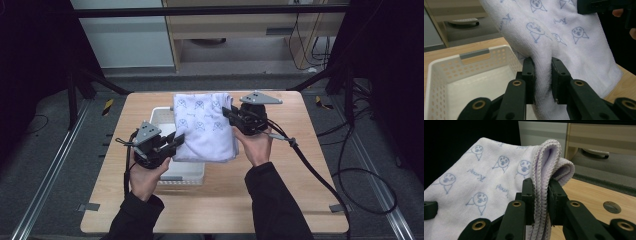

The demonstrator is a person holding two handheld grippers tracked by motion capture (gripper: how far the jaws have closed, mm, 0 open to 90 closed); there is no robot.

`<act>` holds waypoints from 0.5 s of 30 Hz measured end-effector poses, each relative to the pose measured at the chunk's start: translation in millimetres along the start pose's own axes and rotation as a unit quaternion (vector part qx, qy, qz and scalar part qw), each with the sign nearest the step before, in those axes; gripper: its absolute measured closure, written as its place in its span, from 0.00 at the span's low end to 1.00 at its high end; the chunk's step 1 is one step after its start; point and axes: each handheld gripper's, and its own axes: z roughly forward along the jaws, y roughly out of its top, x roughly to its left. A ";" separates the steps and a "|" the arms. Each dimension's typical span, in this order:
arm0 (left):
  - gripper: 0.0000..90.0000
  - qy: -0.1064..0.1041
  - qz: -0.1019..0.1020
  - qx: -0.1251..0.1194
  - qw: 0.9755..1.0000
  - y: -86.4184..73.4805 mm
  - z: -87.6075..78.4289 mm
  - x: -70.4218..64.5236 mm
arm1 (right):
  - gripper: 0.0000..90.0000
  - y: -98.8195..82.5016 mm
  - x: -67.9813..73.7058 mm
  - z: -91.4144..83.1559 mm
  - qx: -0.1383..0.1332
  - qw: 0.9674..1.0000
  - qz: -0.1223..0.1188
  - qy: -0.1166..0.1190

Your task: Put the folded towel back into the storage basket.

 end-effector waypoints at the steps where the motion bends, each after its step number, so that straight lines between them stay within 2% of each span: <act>1: 0.83 0.005 0.000 0.001 1.000 -0.1 -1.1 3.6 | 0.86 1.5 2.8 4.3 0.000 1.000 -0.002 0.001; 15: 0.83 0.029 -0.010 -0.007 1.000 2.1 -17.9 29.2 | 0.86 15.4 23.7 31.9 -0.006 1.000 -0.008 0.014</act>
